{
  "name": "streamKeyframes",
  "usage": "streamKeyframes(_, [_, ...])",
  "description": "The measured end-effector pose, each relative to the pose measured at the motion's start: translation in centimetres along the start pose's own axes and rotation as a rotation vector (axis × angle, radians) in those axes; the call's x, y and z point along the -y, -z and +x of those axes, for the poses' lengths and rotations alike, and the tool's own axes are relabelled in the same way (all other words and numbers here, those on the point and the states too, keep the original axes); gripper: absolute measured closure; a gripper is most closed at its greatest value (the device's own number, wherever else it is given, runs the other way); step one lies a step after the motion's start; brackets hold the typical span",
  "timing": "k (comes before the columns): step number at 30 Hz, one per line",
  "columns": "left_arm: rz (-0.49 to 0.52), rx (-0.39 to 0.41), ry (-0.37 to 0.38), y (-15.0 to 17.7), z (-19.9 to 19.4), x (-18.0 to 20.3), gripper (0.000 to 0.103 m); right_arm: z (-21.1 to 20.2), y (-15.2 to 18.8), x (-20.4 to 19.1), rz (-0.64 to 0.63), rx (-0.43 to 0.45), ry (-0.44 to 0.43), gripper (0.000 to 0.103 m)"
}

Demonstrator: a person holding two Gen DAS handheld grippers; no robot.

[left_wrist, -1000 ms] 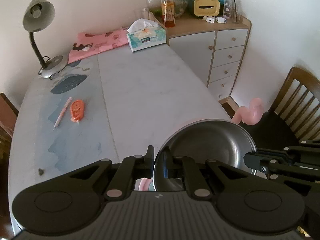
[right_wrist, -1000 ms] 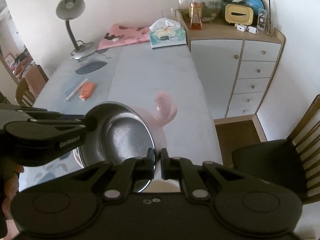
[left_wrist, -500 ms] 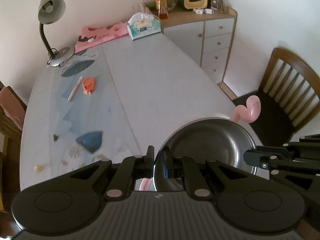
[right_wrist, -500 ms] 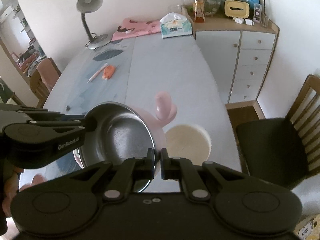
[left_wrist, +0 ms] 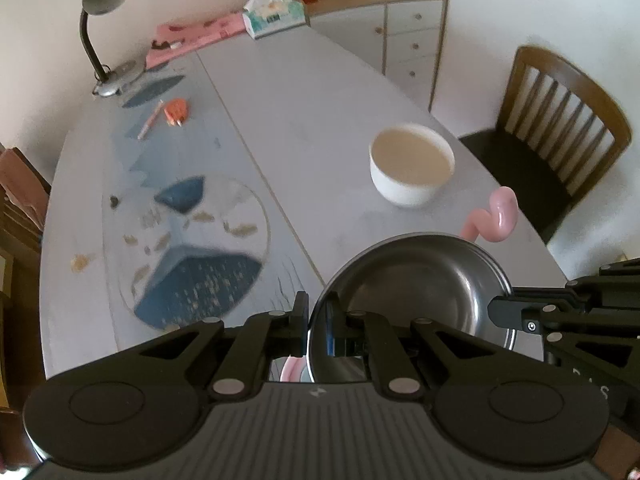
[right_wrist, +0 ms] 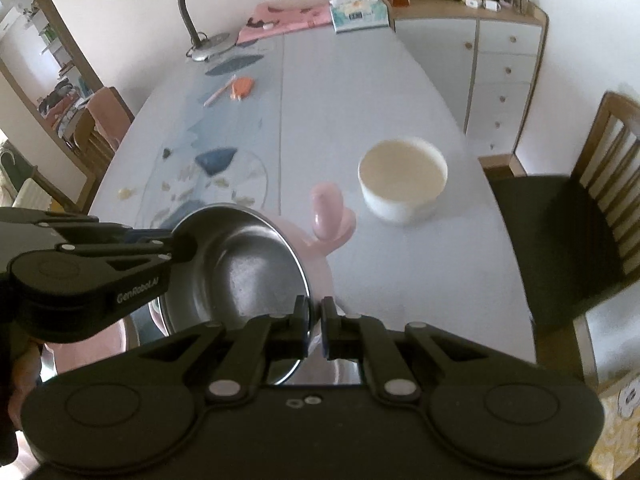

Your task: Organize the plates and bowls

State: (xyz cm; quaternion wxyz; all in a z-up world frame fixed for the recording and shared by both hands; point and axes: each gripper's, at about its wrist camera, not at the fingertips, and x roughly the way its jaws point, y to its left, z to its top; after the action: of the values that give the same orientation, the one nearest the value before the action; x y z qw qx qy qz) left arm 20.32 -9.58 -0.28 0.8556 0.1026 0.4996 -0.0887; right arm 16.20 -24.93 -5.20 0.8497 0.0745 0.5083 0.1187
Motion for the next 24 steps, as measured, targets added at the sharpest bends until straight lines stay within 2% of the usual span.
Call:
streamKeyframes(12, [0.067, -0.081, 0.018, 3.8, 2.1, 2.0, 0.095, 1.3, 5.0, 0.7, 0.087, -0.09, -0.008, 0.096])
streamKeyframes(24, [0.099, -0.147, 0.017, 4.3, 5.3, 2.4, 0.095, 4.1, 5.7, 1.4, 0.12, -0.156, 0.007, 0.096])
